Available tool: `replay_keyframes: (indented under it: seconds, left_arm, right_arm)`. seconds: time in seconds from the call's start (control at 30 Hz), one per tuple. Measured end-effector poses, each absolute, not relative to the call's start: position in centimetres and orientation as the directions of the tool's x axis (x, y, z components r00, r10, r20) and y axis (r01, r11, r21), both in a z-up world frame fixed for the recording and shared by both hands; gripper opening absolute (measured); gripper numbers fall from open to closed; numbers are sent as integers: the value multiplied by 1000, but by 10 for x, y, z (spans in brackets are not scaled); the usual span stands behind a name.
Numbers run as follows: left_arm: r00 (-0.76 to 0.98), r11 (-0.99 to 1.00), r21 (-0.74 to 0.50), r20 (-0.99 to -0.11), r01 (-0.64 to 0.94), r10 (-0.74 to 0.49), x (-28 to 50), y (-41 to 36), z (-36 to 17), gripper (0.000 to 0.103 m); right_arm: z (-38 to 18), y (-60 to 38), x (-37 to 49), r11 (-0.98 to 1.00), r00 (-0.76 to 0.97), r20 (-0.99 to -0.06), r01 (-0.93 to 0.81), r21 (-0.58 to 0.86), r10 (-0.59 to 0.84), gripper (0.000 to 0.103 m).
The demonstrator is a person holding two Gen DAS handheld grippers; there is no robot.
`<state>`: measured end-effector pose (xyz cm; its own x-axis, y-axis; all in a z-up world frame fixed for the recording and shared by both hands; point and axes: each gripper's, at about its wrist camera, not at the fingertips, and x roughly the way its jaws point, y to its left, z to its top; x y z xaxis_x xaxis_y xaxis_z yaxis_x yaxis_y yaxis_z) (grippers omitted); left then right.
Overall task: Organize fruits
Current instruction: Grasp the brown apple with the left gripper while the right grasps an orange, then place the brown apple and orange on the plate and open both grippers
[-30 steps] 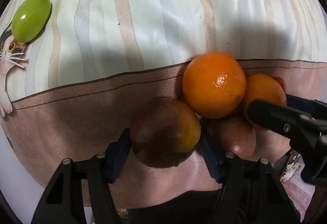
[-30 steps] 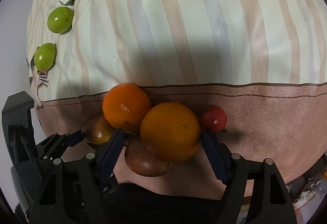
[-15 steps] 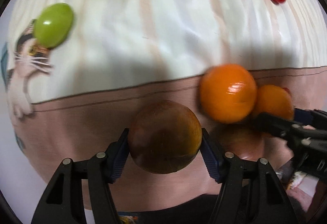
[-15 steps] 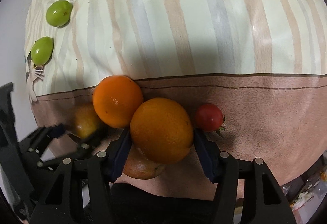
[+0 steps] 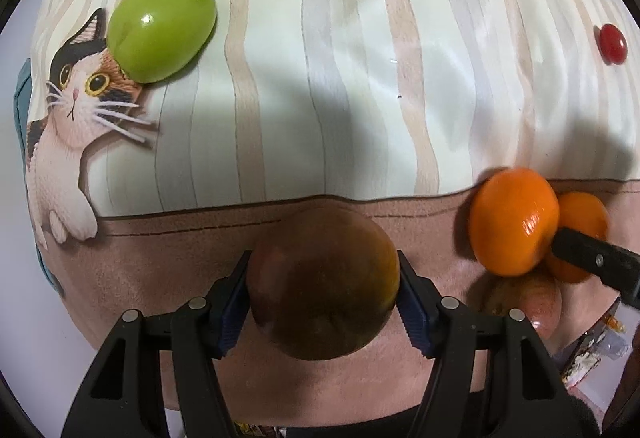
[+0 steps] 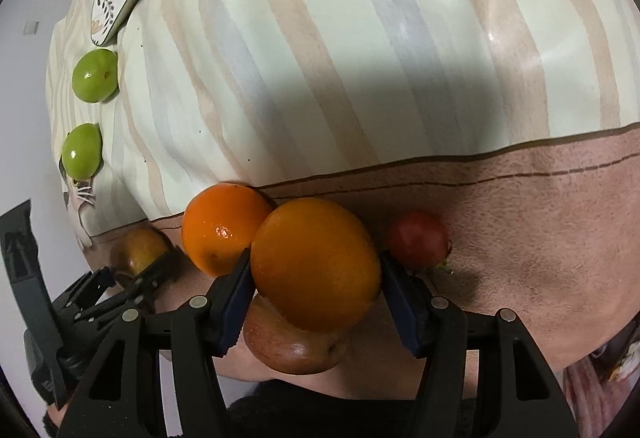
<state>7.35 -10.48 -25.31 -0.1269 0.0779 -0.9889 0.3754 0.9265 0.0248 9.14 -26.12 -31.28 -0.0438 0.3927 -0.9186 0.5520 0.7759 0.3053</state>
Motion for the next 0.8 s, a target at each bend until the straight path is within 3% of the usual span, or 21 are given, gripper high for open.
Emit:
replay_keyframes:
  seconds: [0.3,0.47,0.8]
  left_arm:
    - [-34,934,52,-997,353,68,96,-103,-212,62]
    - [-26,934,69,-996,350,84,111,-107,-211,62]
    - [-20,934,77,-996,349,89,121,-104,-215,62]
  right_arm:
    - [-249,-248,119,914,44,-978,350,205,202,63]
    - [-258,-266,144,951,43,-994,290,110,101,63]
    - [-271,-270,157,945,86,-993,308,105,82,63]
